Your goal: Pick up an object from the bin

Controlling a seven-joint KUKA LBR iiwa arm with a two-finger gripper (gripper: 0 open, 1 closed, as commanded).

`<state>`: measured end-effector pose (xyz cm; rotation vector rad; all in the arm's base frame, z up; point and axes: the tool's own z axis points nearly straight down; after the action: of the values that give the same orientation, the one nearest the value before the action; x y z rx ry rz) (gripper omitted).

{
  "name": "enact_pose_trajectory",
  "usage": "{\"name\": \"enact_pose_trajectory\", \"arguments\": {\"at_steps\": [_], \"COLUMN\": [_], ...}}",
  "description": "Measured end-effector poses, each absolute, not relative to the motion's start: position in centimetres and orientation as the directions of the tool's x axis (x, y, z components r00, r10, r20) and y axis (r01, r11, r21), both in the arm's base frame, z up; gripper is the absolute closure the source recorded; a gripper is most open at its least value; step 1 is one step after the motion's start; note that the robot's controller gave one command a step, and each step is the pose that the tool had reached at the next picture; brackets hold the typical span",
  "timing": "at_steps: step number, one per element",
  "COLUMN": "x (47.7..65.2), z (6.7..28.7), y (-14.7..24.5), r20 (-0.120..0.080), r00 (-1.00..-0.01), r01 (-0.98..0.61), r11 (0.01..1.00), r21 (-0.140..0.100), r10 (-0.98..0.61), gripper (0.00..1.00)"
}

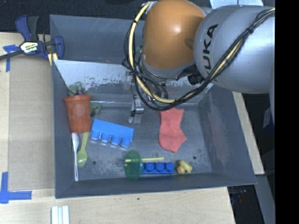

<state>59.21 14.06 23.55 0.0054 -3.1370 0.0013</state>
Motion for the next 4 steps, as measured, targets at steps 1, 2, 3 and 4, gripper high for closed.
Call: {"name": "enact_pose_trajectory", "arguments": {"at_steps": [1, 2, 3, 4], "x": [59.4, 57.1, 61.2, 57.3], "z": [24.1, 16.1, 9.7, 7.9], "y": [14.0, 15.1, 7.0, 9.4], "r20": [-0.004, -0.005, -0.02, -0.014], "r00": [-1.0, -1.0, -0.98, -0.995], "r01": [0.0, -0.001, -0.198, -0.094], "r11": [1.0, 1.0, 0.98, 0.996], "r21": [0.001, 0.002, -0.001, 0.001], "r10": [0.0, -0.001, -0.198, -0.094], "gripper": [0.0, 0.0, 0.0, 0.0]}}
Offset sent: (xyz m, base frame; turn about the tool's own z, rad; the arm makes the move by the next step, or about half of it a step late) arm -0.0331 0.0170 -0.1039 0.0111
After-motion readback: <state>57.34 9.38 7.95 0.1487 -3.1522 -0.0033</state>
